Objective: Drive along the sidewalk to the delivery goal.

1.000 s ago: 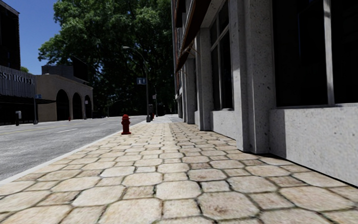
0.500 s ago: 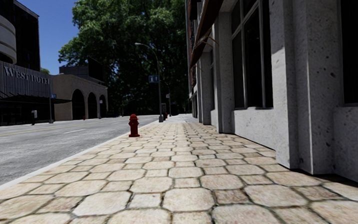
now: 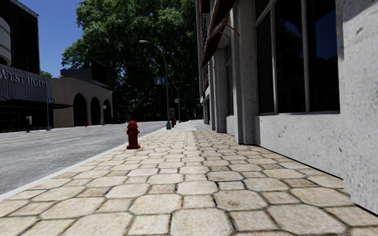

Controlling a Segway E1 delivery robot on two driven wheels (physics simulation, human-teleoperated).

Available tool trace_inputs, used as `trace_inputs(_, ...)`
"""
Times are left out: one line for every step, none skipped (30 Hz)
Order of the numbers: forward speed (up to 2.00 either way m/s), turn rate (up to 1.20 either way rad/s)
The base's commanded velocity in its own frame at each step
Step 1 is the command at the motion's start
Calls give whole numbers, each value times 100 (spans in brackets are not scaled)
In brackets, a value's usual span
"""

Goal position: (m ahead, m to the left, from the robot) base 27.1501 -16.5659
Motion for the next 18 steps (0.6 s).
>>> trace_inputs(200, 0)
trace_inputs(200, 0)
trace_inputs(200, 0)
trace_inputs(200, 0)
trace_inputs(200, 0)
trace_inputs(200, 0)
trace_inputs(200, 0)
trace_inputs(200, 0)
trace_inputs(200, 0)
trace_inputs(200, 0)
trace_inputs(200, 0)
trace_inputs(200, 0)
trace_inputs(200, 0)
trace_inputs(200, 0)
trace_inputs(200, 0)
trace_inputs(200, 0)
trace_inputs(200, 0)
trace_inputs(200, 0)
